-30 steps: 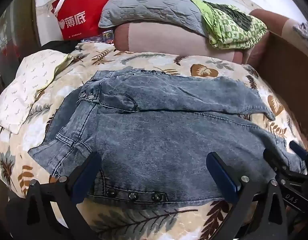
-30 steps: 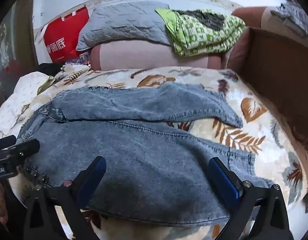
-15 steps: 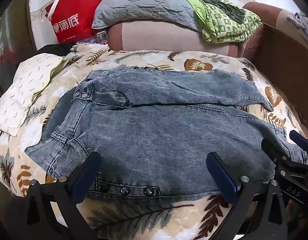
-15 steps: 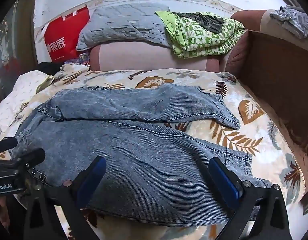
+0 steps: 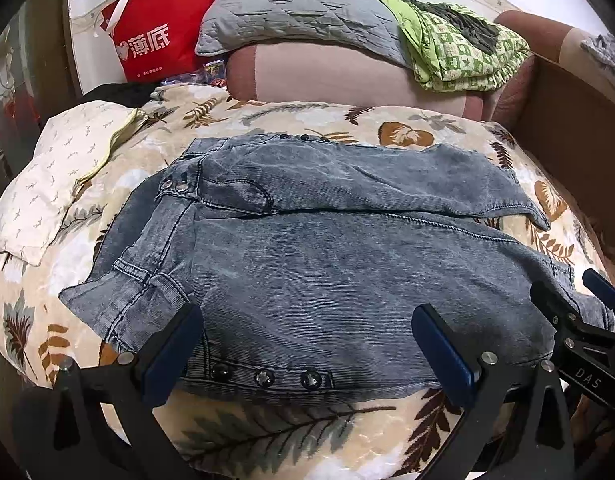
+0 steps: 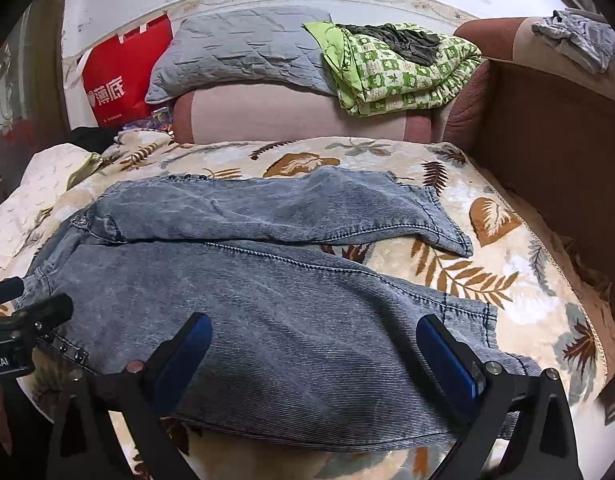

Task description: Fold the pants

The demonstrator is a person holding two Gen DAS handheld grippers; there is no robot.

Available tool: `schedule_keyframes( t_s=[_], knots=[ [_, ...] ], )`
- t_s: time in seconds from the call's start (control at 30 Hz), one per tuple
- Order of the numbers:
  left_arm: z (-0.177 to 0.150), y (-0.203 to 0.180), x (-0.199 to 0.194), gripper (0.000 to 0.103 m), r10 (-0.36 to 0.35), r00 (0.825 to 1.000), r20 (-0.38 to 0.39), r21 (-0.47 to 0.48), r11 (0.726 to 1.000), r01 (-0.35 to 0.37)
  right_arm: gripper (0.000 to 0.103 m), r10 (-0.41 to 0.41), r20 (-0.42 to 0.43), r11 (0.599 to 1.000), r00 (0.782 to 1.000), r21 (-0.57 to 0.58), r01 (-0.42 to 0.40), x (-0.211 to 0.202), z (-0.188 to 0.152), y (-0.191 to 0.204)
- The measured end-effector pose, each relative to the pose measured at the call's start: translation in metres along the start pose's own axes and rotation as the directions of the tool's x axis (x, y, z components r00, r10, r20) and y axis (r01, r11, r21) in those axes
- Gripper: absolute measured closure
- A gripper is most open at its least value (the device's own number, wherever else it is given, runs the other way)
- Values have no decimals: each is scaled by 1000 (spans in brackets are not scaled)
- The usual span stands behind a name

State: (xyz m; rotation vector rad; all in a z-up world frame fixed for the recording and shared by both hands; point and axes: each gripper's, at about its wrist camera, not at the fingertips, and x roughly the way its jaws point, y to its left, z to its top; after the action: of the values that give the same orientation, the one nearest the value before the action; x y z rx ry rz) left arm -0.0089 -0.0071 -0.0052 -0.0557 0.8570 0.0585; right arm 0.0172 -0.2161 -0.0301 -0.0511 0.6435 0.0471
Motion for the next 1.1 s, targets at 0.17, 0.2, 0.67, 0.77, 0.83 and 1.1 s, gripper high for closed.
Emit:
schedule_keyframes(
  t_s=[0.17, 0.2, 0.67, 0.77, 0.83, 1.1],
  knots=[
    [1, 3, 2, 0, -2, 1000, -6, -7, 1000, 2, 0, -3, -1, 1000, 1000, 0, 3, 0, 0, 0],
    [1, 4, 2, 0, -3, 1000, -6, -7, 1000, 3, 0, -3, -1, 1000, 1000, -1, 3, 0, 0, 0],
    [1, 2, 3, 0, -13, 1000, -14, -12, 1000, 13, 0, -7, -6, 1000, 1000, -4, 7, 2, 0, 0],
    [-1, 2, 4, 0, -12, 1000, -15, -17, 1000, 12, 0, -8, -8, 1000, 1000, -6, 8, 2, 0, 0],
    [-1, 2, 4, 0, -12, 1000, -16, -18, 1000, 12, 0, -8, -7, 1000, 1000, -4, 8, 2, 0, 0],
    [-2, 3, 6, 0, -13, 1000, -20, -18, 1000, 12, 0, -12, -13, 1000, 1000, -2, 12, 3, -1, -2]
  ],
)
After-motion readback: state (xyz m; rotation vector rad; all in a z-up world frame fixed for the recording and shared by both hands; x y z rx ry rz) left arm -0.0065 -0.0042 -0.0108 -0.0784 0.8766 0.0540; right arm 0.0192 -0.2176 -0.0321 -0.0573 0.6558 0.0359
